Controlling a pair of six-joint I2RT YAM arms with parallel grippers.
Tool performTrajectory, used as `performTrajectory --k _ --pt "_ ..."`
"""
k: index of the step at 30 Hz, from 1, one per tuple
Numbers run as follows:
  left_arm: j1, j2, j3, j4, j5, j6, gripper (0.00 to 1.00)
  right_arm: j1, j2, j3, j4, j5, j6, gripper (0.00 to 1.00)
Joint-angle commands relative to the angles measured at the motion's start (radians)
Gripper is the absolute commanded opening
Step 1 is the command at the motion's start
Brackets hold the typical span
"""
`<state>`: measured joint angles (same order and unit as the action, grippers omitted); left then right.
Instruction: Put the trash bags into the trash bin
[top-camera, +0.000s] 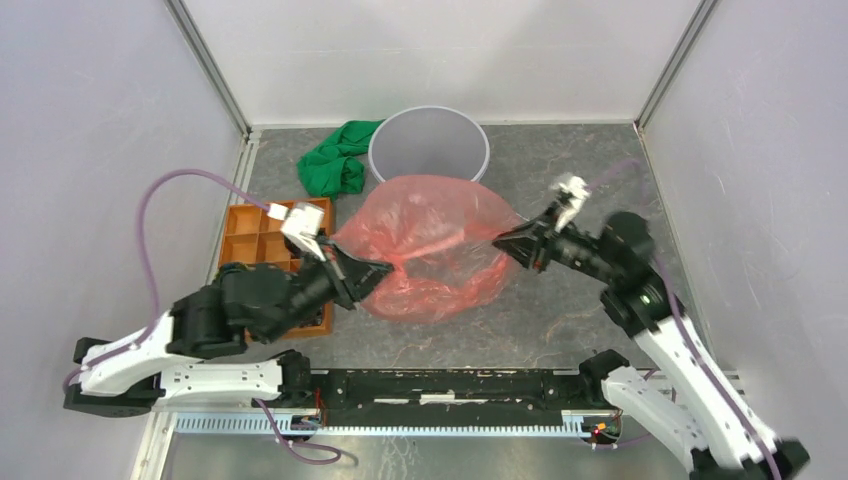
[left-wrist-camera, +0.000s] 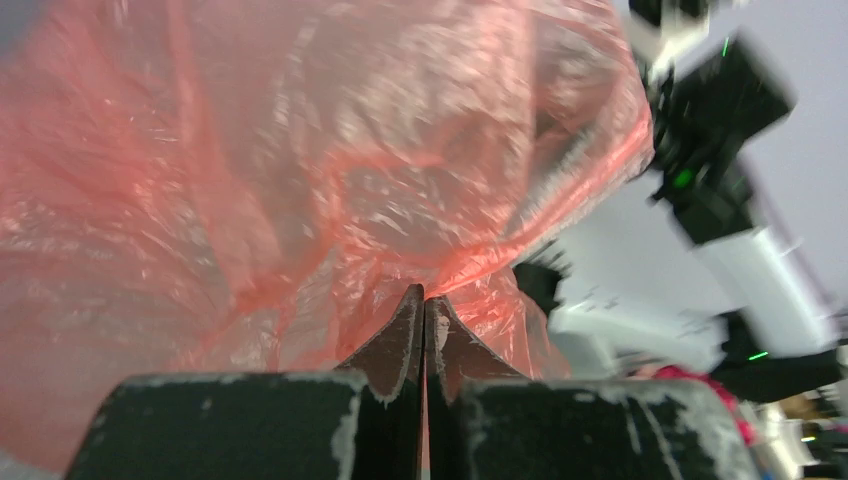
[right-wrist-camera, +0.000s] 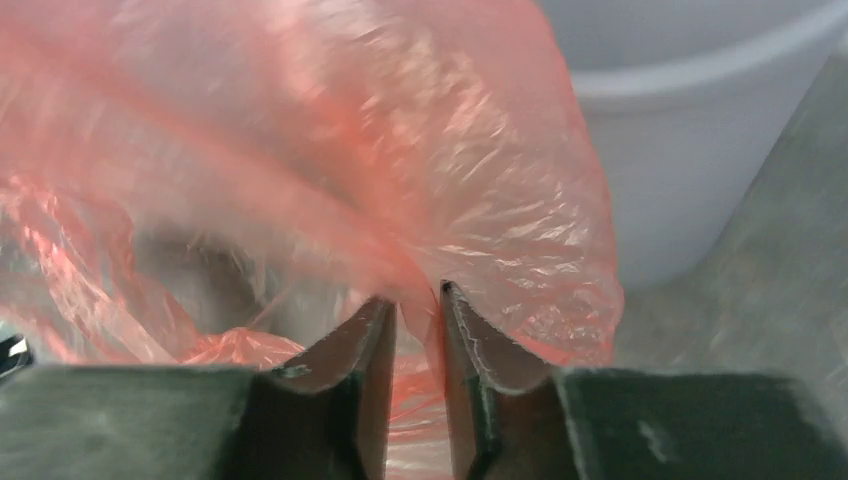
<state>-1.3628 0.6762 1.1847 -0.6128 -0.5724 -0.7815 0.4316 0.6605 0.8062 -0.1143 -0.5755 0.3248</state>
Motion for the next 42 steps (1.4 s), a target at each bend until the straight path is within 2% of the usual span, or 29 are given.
performTrajectory --k 1,5,6,7,15,20,23,26,30,33,37,42 --pt "0.002 -0.01 -0.033 -0.009 -0.013 -0.061 0.02 -0.002 0.176 0.097 -0.168 -0.053 -0.047 0.4" --pt "0.003 0.019 0.046 -0.011 -0.004 -0.016 0.02 -0.003 0.158 0.25 -0.259 0.062 -0.134 0.86" --pt "0.002 0.027 0.054 -0.012 -0.004 -0.012 0.02 -0.002 0.14 0.249 -0.269 0.095 -0.152 0.95" --pt "0.002 0.035 0.056 -0.007 -0.005 -0.008 0.02 -0.001 0.118 0.235 -0.279 0.134 -0.164 0.98" --pt "0.002 0.05 0.068 0.003 -0.016 0.013 0.02 -0.003 0.062 -0.042 -0.312 0.199 -0.149 0.98" --pt "0.002 0.056 0.087 -0.026 -0.041 0.015 0.02 -0.001 -0.014 -0.239 -0.154 0.118 -0.073 0.98" --pt "0.002 0.058 0.083 -0.013 -0.044 0.017 0.02 -0.003 -0.006 -0.365 0.015 0.038 0.073 0.98" --pt "0.002 0.076 0.095 -0.007 -0.045 0.025 0.02 0.001 0.03 -0.524 0.3 -0.084 0.256 0.98" --pt "0.003 0.109 0.119 -0.007 -0.043 0.041 0.02 0.028 0.051 -0.676 0.61 -0.042 0.371 0.98" --pt "0.002 0.124 0.126 -0.005 -0.044 0.044 0.02 0.041 0.143 -0.686 0.772 -0.029 0.449 0.98" --pt "0.002 0.135 0.122 -0.004 -0.035 0.033 0.02 0.105 0.277 -0.658 0.922 0.018 0.533 0.91" --pt "0.002 0.113 0.095 0.002 -0.043 0.014 0.02 0.199 0.411 -0.612 0.938 0.153 0.492 0.84"
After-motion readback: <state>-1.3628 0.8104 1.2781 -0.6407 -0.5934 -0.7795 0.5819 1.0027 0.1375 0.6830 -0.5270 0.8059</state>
